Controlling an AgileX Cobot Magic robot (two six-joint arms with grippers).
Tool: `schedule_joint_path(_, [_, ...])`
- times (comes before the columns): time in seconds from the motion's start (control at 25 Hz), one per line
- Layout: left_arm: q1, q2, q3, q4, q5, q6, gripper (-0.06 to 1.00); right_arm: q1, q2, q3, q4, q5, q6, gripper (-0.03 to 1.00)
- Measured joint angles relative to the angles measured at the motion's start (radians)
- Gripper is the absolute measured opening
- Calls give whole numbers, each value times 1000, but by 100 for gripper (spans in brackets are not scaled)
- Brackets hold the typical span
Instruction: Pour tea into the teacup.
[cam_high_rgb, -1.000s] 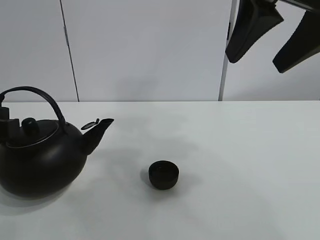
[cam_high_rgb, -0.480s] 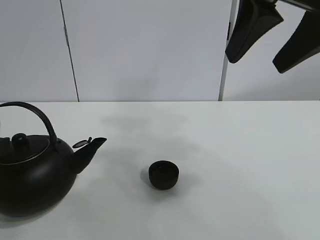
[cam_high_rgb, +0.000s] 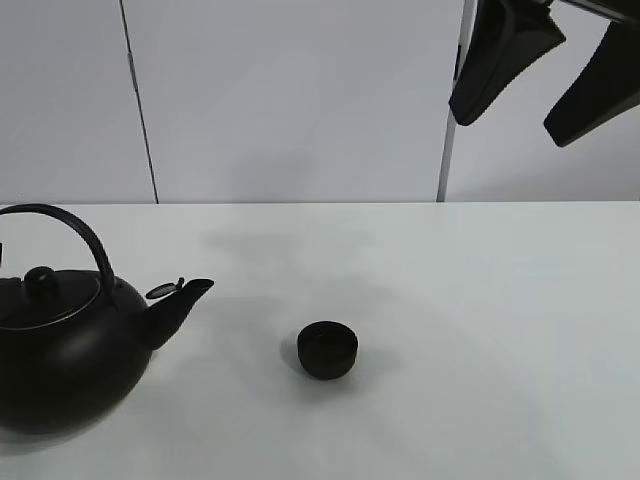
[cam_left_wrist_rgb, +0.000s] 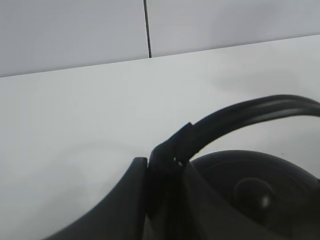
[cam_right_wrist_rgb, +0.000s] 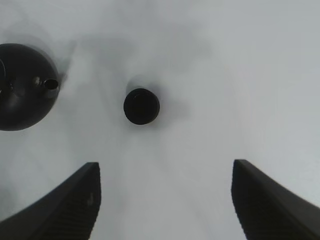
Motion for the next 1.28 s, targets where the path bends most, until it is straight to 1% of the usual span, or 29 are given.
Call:
schedule_joint_path(0.28, [-4,0,1,-10,0,22,12,0,0,0,8,0,0,51])
schedule_joint_path(0.56, [-77,0,1,-73,-4,24,12,0,0,0,8,-1,0,51])
schedule_joint_path(0.72, [-91,0,1,-87,-4,51,12,0,0,0,8,-2,0,51])
schedule_joint_path(0.8, [-91,3,1,-118,-10,70,12,0,0,0,8,-2,0,51])
schedule_joint_path(0.88, [-91,23,1,-137,-36,70,12,0,0,0,8,-2,0,51])
schedule_joint_path(1.08, [-91,90,0,-139,-119,20,12,0,0,0,8,-2,0,51])
schedule_joint_path(1.28, [-91,104,-2,-139,-137,5,12,0,0,0,8,-2,0,51])
